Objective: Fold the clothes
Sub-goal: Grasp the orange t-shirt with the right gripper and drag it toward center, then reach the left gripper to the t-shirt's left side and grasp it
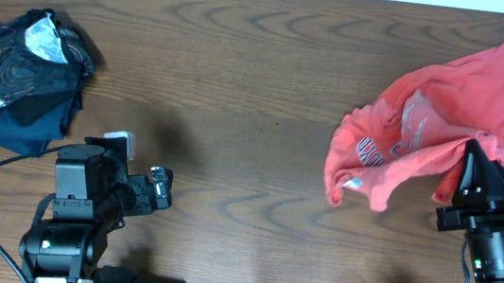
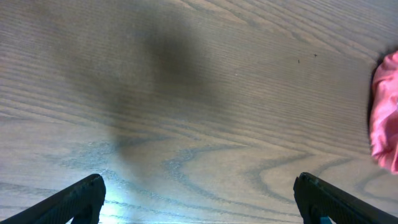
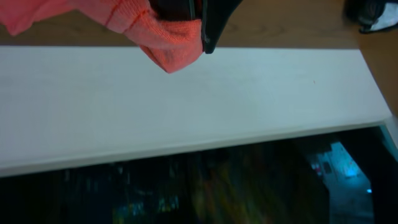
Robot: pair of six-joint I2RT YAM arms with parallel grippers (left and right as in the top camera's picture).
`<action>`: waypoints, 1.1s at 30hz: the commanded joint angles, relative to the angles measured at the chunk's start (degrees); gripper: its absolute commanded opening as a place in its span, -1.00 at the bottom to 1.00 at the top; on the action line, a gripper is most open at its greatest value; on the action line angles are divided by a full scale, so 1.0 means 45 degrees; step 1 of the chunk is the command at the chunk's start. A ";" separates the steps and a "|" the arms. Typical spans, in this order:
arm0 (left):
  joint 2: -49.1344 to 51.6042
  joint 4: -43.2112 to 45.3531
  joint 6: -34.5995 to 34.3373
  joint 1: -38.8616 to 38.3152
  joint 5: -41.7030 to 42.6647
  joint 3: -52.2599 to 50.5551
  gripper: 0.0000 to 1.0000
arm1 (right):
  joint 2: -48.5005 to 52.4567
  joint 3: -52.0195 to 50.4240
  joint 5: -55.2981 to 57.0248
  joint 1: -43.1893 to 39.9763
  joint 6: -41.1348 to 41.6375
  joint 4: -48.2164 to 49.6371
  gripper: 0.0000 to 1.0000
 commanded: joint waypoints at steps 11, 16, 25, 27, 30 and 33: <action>-0.0005 0.0165 -0.0024 -0.0053 0.0073 0.0248 0.96 | 0.2521 0.0291 -0.1904 0.0117 -0.0835 -0.1190 -0.98; -0.0005 0.0180 -0.0024 -0.0053 0.0078 0.0248 0.96 | 0.4284 0.0291 -0.1889 0.0117 -0.0835 -0.2487 -0.98; 0.0233 0.0811 -0.0131 -0.0058 0.1452 0.0248 0.96 | 0.7577 0.0287 0.9913 0.0034 0.2987 -0.7825 -0.98; 0.0427 0.1107 -0.0228 -0.0058 0.1739 0.0248 0.96 | 0.8087 0.0287 1.1550 -0.0044 0.4580 -0.8597 -0.98; 0.0874 0.1491 -0.0457 -0.0058 0.2191 0.0248 0.96 | 0.8471 0.0291 1.3294 -0.0151 0.6465 -0.9394 -0.98; 0.1467 0.1826 -0.0554 -0.0141 0.2365 0.0248 0.96 | 0.8403 0.0291 1.3852 -0.0369 0.7776 -0.9714 -0.98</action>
